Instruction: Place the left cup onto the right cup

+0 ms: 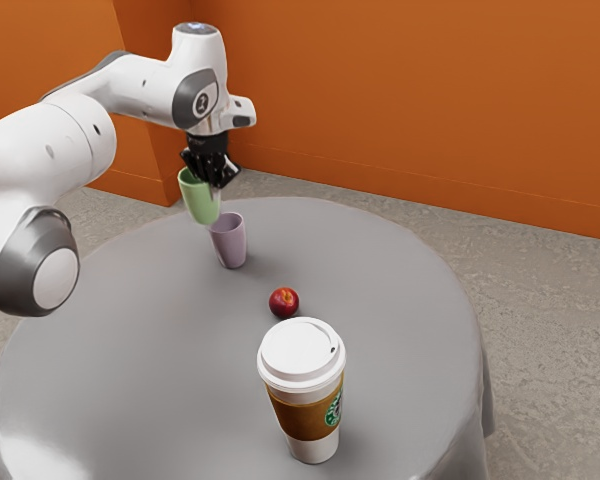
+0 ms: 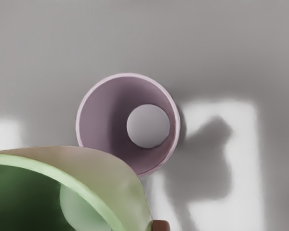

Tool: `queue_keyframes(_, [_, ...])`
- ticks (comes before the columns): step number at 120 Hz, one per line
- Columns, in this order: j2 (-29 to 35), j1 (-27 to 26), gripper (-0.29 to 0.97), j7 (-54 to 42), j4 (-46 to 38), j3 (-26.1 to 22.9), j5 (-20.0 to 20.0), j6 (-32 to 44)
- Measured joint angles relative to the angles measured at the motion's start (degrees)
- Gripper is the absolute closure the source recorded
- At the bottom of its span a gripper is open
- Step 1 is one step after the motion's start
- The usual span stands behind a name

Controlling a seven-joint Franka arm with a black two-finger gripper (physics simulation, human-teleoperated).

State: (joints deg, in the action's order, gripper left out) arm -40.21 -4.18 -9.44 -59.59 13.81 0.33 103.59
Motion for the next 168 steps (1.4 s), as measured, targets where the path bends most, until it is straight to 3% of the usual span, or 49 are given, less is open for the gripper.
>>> queue_keyframes(43, [-3.51, 1.30, 0.78, 0.78, 3.07, -0.57, -4.83, 3.29])
queue_keyframes(160, [-5.84, 1.63, 0.78, 1.80, 3.13, -0.44, -6.38, 5.74])
queue_keyframes(168, [-5.89, 1.64, 0.66, 1.78, 3.14, -0.44, -6.49, 5.72])
